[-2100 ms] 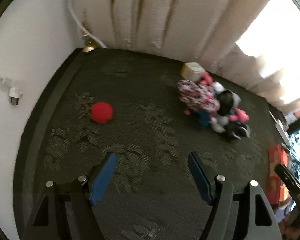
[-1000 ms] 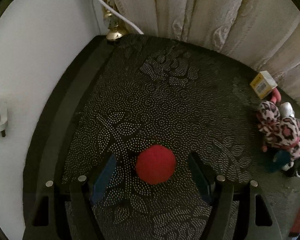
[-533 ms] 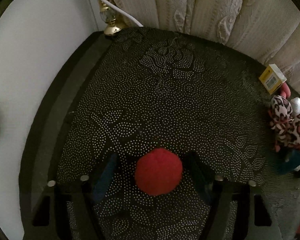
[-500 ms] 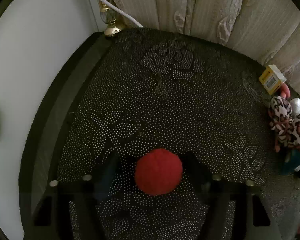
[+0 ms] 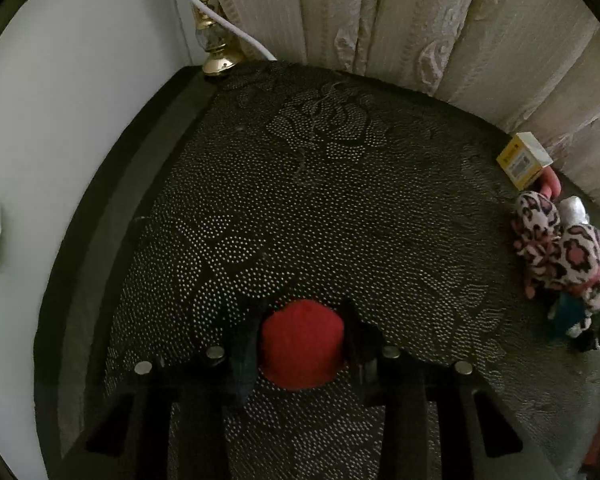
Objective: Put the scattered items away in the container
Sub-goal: 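Grasp the red ball with the left gripper while the right gripper grasps the black-white sock, then carry the red ball and black sock into the red box and open both grippers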
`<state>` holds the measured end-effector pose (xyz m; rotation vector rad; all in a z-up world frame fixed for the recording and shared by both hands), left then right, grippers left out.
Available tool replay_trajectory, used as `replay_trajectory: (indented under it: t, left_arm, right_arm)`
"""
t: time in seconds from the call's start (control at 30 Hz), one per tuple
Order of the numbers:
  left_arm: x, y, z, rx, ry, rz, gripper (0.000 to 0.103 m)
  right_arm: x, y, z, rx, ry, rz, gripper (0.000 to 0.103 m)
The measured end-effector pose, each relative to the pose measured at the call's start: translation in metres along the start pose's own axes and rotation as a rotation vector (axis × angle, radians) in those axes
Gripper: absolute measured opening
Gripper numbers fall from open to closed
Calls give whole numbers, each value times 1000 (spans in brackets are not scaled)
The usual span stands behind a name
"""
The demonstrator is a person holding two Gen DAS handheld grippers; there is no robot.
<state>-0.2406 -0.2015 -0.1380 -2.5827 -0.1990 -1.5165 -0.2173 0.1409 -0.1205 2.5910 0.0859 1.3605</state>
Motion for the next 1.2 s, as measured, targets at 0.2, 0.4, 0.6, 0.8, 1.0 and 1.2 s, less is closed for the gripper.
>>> replay_trajectory:
  t: [0.2,0.4,0.6,0.8,1.0,1.2]
  left_arm:
    - [4,-6,0,2,10,13,38]
    - [14,-15,-1,-8,5,28,38]
    - [37,-24,-4,-23,-15,47,38]
    - [70,-41,7,-48,-55,78,38]
    - [103,-68,22,-84,-94,122,38]
    - [135,-100,42,-115,-117,170,38]
  right_arm:
    - [-3,7,-2,31,-4,-19,32]
    - [5,11,-2,52,-18,-33,21]
    - [38,17,-4,63,-71,-56,21]
    - [78,11,-1,52,-121,-57,21]
    - [113,-5,8,35,-164,-51,21]
    - [145,-28,18,16,-197,-41,21]
Point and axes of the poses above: each gripper's, at about its wrist camera, not at the fingertips, and x roughly against the way its jaws point, y to its left, z to its underside, the point moved 9 cm from there along -x, roughly the way its jaws point, and after that the axes turned 7 degrees about -y, right-handed, at the moved point
